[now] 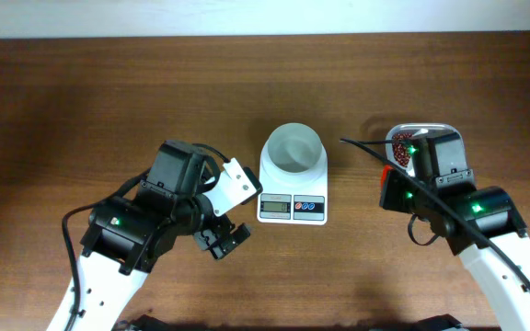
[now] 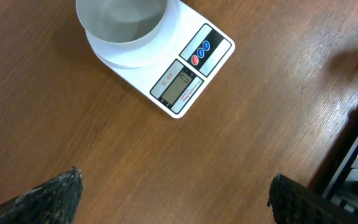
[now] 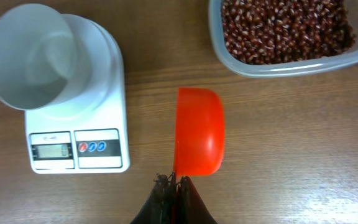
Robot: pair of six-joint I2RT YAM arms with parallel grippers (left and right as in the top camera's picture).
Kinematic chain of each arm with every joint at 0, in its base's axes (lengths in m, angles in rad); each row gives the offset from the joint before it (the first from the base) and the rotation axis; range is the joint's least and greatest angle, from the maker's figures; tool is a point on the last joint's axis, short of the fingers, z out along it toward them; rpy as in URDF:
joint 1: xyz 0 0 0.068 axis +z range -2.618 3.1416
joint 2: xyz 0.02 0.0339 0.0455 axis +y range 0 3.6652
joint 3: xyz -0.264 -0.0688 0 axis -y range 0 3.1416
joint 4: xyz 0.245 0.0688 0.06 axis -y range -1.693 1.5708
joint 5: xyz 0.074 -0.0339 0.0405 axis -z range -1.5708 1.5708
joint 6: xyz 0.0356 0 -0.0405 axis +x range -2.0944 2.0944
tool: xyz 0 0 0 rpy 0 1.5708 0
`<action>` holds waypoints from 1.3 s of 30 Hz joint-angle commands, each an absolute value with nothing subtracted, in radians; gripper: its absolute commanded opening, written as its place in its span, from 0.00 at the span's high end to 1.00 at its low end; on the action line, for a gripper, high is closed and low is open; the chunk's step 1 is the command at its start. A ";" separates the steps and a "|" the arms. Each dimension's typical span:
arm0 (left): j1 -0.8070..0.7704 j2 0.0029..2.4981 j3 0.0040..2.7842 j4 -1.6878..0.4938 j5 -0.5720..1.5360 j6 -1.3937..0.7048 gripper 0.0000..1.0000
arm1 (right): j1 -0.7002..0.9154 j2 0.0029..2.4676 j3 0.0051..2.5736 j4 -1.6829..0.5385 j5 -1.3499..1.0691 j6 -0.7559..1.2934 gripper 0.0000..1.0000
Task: Scoop and weigh 50g on scale
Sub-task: 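Move the held scoop with the right gripper into the bean tub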
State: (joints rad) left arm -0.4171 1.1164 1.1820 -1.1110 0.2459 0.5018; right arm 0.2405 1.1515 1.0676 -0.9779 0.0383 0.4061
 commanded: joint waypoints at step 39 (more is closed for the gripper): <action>-0.411 1.111 1.205 -1.110 0.239 0.518 0.01 | -0.003 1.484 1.092 -0.597 0.123 -0.072 0.96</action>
State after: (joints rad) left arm -0.4171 1.1164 1.1820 -1.1107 0.2428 0.5018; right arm 0.0360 1.4750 1.0714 -0.5999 0.2798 0.0021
